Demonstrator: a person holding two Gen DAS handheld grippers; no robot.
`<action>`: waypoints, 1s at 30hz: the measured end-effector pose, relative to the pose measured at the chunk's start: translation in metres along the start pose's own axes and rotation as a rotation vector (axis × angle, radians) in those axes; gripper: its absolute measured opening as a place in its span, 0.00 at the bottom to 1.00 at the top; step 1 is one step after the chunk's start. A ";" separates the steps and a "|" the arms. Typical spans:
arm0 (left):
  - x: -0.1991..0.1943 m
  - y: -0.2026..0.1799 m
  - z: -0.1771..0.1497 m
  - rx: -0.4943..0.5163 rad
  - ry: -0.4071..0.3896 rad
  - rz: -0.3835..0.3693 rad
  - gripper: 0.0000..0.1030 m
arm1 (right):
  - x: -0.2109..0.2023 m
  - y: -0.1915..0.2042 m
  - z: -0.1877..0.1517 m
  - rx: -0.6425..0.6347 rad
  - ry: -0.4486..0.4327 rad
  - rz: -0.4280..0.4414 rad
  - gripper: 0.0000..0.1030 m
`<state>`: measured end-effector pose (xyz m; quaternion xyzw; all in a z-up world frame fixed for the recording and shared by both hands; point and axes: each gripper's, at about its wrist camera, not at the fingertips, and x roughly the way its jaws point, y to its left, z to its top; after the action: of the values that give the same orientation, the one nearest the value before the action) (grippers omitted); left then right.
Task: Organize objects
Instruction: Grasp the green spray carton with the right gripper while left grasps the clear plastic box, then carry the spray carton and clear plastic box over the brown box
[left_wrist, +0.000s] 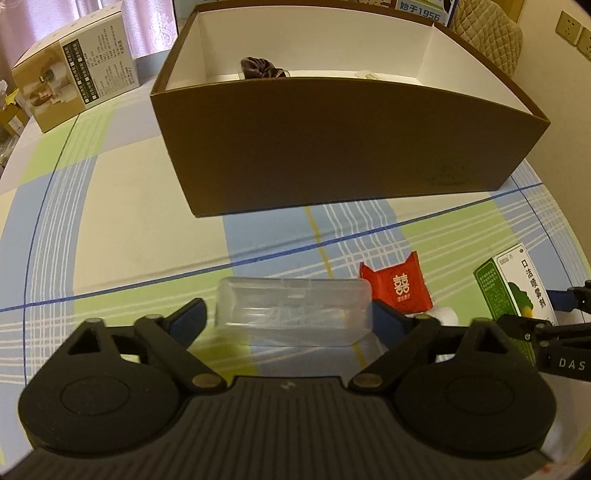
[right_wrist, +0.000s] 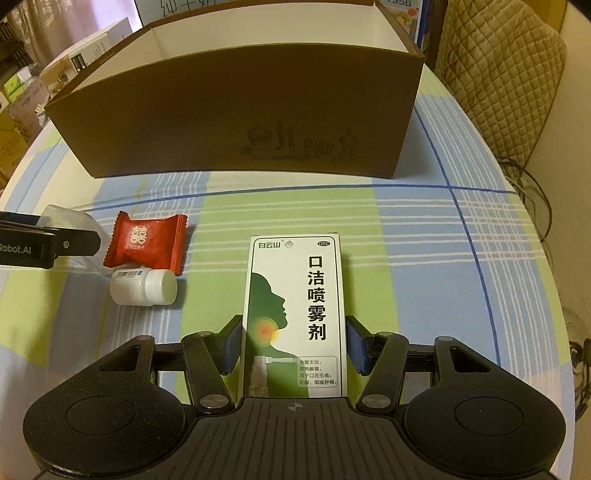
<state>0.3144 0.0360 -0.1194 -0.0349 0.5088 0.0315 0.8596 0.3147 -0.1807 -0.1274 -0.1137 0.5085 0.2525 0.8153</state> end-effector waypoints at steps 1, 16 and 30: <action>0.000 0.000 0.000 0.003 0.002 0.000 0.81 | 0.001 0.000 0.000 0.000 0.001 0.000 0.52; -0.017 0.015 -0.022 -0.002 0.011 0.037 0.81 | 0.000 0.004 -0.001 -0.050 -0.006 0.003 0.52; -0.051 0.012 -0.061 -0.030 0.027 0.018 0.81 | -0.027 0.019 -0.018 -0.099 -0.022 0.081 0.51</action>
<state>0.2356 0.0414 -0.1043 -0.0435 0.5203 0.0463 0.8516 0.2811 -0.1804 -0.1098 -0.1306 0.4904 0.3113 0.8035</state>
